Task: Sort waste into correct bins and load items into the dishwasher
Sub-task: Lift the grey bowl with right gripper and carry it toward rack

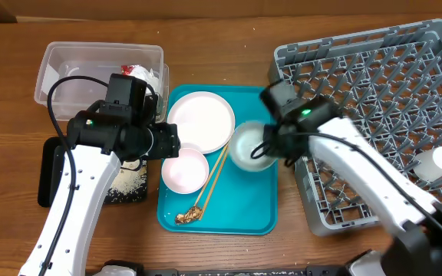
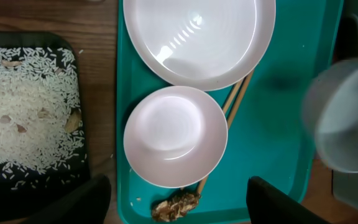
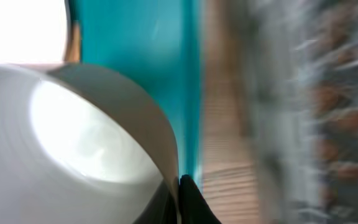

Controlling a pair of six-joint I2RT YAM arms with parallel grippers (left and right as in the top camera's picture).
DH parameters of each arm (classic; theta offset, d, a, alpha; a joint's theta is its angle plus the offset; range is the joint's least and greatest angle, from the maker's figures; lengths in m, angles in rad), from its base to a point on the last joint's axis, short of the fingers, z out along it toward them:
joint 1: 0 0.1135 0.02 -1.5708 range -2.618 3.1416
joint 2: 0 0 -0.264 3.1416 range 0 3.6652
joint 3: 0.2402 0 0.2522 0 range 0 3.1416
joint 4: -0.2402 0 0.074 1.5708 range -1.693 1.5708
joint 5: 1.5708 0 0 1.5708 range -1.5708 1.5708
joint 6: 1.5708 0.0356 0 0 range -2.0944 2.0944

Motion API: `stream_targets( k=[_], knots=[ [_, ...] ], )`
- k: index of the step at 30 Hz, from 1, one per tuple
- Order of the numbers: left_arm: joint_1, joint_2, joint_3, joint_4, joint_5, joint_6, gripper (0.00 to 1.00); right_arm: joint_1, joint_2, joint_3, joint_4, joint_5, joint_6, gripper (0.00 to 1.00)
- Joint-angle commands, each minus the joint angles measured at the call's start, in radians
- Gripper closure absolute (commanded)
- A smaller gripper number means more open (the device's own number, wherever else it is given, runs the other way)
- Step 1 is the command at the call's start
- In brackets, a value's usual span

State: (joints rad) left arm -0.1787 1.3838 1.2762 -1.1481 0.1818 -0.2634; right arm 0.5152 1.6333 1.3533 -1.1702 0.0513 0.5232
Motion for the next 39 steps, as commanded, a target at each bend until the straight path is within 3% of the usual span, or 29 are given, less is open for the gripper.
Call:
stream_targets(
  k=[1, 5, 8, 13, 20, 24, 31, 39],
  knots=[
    [0.002, 0.002, 0.008, 0.000, -0.009, -0.014, 0.28, -0.071, -0.123, 0.120, -0.021, 0.296, 0.001, 0.96],
    [0.002, 0.002, 0.008, 0.004, -0.009, -0.014, 0.28, -0.170, -0.183, 0.127, 0.070, 0.639, -0.012, 0.96],
    [0.002, 0.002, 0.008, 0.008, -0.009, -0.014, 0.28, -0.246, -0.185, 0.127, 0.158, 0.763, -0.130, 0.96],
    [0.002, 0.002, 0.008, 0.013, -0.009, -0.014, 0.28, -0.410, -0.162, 0.127, 0.338, 0.779, -0.304, 0.96],
    [0.002, 0.002, 0.008, 0.012, -0.010, -0.014, 0.27, -0.631, -0.082, 0.127, 0.578, 0.790, -0.410, 0.96],
    [0.002, 0.002, 0.008, 0.017, -0.009, -0.014, 0.27, -0.713, 0.008, 0.127, 0.690, 0.928, -0.454, 0.96],
    [0.002, 0.002, 0.008, 0.034, -0.009, -0.014, 0.27, -0.774, 0.181, 0.127, 0.751, 1.051, -0.453, 0.96],
    [0.002, 0.002, 0.008, 0.034, -0.005, -0.014, 0.27, -0.750, 0.326, 0.125, 0.715, 1.055, -0.428, 0.96]
  ],
)
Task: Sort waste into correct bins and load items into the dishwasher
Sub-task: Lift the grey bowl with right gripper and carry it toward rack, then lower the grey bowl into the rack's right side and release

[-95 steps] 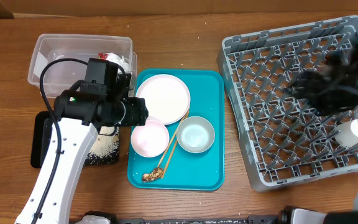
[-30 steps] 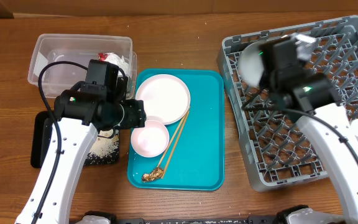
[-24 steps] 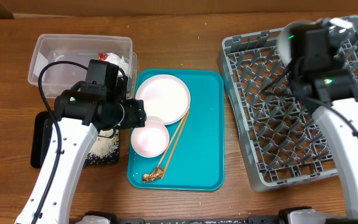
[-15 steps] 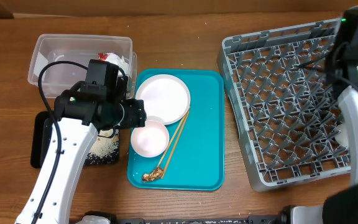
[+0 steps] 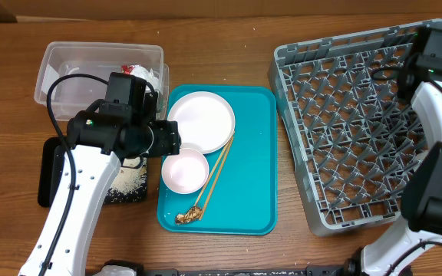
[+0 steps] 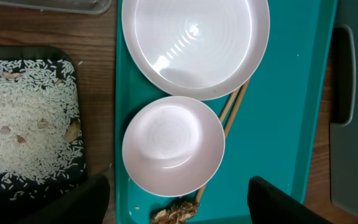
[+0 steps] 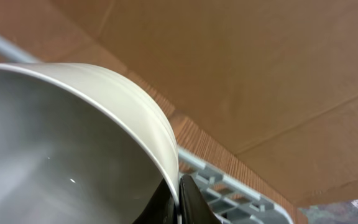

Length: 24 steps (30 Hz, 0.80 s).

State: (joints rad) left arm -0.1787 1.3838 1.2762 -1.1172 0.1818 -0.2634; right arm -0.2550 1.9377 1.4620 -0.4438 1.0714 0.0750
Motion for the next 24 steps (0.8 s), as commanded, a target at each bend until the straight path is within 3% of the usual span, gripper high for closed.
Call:
stream_targets(
  k=[1, 5, 12, 16, 24],
  knots=[
    [0.002, 0.002, 0.008, 0.003, -0.006, -0.014, 0.27, 0.026, 0.027, 0.016, -0.030, 0.035, 0.044, 0.96],
    [0.002, 0.002, 0.008, 0.003, -0.006, -0.014, 0.27, 0.063, 0.028, 0.017, -0.154, 0.018, 0.171, 0.94],
    [0.002, 0.002, 0.008, 0.003, -0.006, -0.014, 0.26, 0.123, 0.028, 0.017, -0.299, -0.158, 0.171, 0.64],
    [0.002, 0.002, 0.008, -0.001, -0.006, -0.014, 0.26, 0.144, 0.010, 0.017, -0.354, -0.158, 0.199, 0.41],
    [0.002, 0.002, 0.008, -0.001, -0.006, -0.014, 0.26, 0.155, -0.156, 0.022, -0.400, -0.277, 0.233, 0.29]
  ],
)
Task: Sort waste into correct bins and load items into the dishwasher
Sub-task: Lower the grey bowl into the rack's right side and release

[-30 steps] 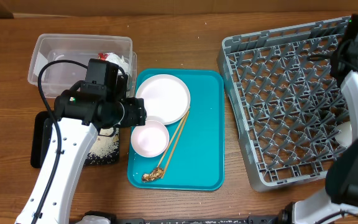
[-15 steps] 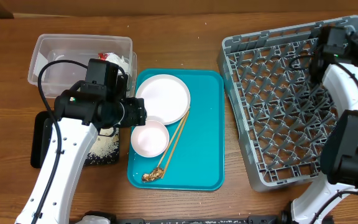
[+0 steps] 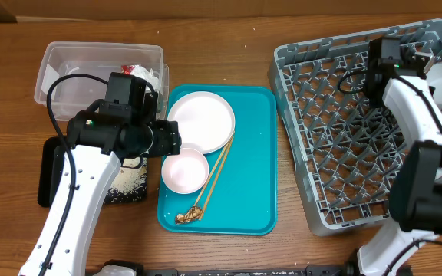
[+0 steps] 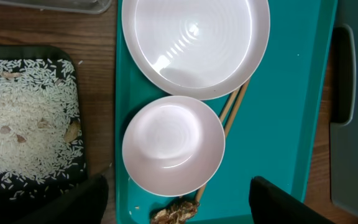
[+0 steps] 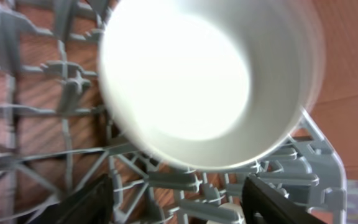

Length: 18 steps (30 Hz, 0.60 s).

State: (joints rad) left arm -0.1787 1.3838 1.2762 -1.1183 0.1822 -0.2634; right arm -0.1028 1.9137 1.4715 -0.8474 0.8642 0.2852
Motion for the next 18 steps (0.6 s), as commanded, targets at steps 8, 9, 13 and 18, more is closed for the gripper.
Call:
stream_targets(
  k=[8, 9, 13, 18],
  knots=[
    [0.002, 0.002, 0.008, -0.003, -0.006, -0.014, 0.26, -0.003, -0.298, 0.012, 0.019, -0.219, 0.023, 0.22],
    [0.002, 0.002, 0.008, -0.004, -0.006, -0.014, 0.26, -0.010, -0.302, 0.012, 0.026, -0.219, 0.023, 0.22],
    [0.002, 0.002, 0.008, -0.006, -0.006, -0.014, 0.26, -0.078, -0.298, 0.012, 0.051, -0.314, 0.023, 0.24],
    [0.002, 0.002, 0.008, -0.002, -0.006, -0.014, 0.25, -0.259, -0.298, 0.012, 0.159, -0.697, 0.023, 0.30]
  ],
)
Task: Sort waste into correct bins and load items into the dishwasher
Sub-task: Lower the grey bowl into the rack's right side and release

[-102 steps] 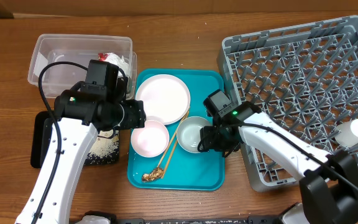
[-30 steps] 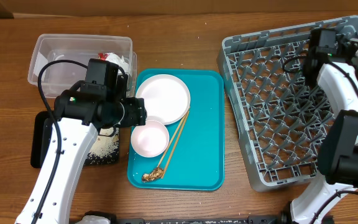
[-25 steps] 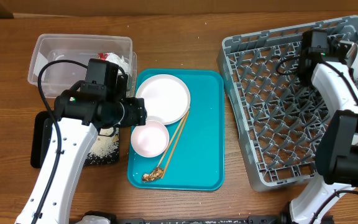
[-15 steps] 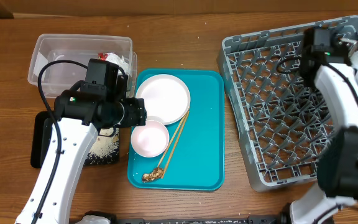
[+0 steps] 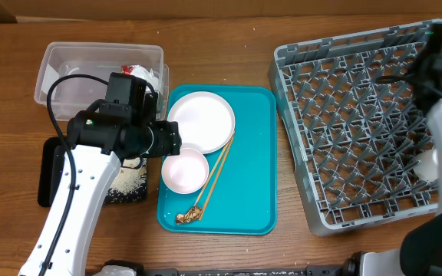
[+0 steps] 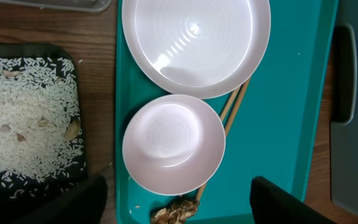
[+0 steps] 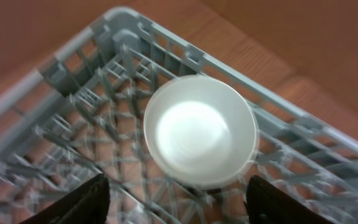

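A white bowl [image 7: 201, 130] sits mouth-up in the grey dish rack [image 7: 73, 118] near a corner. My right gripper [image 7: 176, 202] hangs open above it, apart from it. In the overhead view the right wrist covers that corner and hides the bowl. On the teal tray [image 6: 278, 143] lie a white plate [image 6: 196, 43], a pink bowl [image 6: 173, 144], wooden chopsticks [image 6: 235, 109] and a brown food scrap [image 6: 176, 210]. My left gripper [image 6: 179, 199] hovers open over the pink bowl, holding nothing.
A black tray of spilled rice [image 6: 27, 118] lies left of the teal tray. Behind it stands a clear bin [image 5: 102, 77] with white waste inside. Another white item [image 5: 427, 165] rests in the rack [image 5: 359, 123] by the right arm.
My right gripper, then open close over the white bowl, now stands farther from it, and the bowl rests in the rack. The left arm and tray items have not moved.
My right gripper was shut on the white bowl at the tray's right edge. Then it held the bowl at the rack's far right corner. Then it was open with the bowl in the rack, and now it stands back. The left gripper stayed open over the pink bowl.
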Controlling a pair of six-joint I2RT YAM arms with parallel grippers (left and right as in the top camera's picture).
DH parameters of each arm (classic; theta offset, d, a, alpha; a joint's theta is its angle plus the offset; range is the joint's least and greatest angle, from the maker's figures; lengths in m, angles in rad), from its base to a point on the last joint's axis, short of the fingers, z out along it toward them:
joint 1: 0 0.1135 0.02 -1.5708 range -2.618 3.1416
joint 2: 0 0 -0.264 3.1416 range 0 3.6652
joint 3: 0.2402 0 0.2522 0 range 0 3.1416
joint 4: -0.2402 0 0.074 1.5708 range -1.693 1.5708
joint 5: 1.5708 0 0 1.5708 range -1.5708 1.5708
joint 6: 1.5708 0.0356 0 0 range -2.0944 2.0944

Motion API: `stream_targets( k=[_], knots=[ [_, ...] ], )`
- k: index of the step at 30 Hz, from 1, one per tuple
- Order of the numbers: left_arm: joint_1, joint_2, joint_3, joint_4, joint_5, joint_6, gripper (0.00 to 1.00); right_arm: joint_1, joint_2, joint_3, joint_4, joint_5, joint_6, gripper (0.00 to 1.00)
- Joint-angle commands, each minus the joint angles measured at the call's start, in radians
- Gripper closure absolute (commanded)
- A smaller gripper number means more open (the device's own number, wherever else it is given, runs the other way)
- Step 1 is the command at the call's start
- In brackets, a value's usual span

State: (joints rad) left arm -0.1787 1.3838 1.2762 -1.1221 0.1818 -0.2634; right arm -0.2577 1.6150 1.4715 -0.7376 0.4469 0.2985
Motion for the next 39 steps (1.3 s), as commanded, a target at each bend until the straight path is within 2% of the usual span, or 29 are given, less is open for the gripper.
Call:
stream_targets(
  k=[1, 5, 10, 18, 22, 25, 32, 39],
  knots=[
    [0.002, 0.002, 0.008, 0.001, -0.006, -0.014, 0.25, -0.137, 0.001, 0.012, 0.070, -0.338, 0.009, 0.30],
    [0.002, 0.002, 0.008, 0.007, -0.006, -0.014, 0.23, -0.245, 0.009, 0.012, 0.167, -0.477, 0.009, 0.32],
    [0.002, 0.002, 0.008, 0.009, -0.006, -0.014, 0.23, -0.323, 0.048, 0.012, 0.211, -0.440, 0.010, 0.32],
    [0.002, 0.002, 0.008, 0.008, -0.006, -0.014, 0.23, -0.365, 0.185, 0.012, 0.172, -0.433, 0.010, 0.32],
    [0.002, 0.002, 0.008, 0.003, -0.006, -0.014, 0.23, -0.365, 0.246, 0.012, 0.167, -0.422, 0.013, 0.37],
    [0.002, 0.002, 0.008, 0.004, -0.006, -0.014, 0.23, -0.365, 0.264, 0.010, 0.163, -0.422, 0.013, 0.48],
    [0.002, 0.002, 0.008, 0.003, -0.006, -0.014, 0.23, -0.365, 0.272, 0.009, 0.152, -0.414, 0.013, 0.96],
    [0.002, 0.002, 0.008, 0.000, -0.005, -0.014, 0.23, -0.361, 0.158, 0.090, 0.153, -0.414, 0.063, 0.96]
  ],
)
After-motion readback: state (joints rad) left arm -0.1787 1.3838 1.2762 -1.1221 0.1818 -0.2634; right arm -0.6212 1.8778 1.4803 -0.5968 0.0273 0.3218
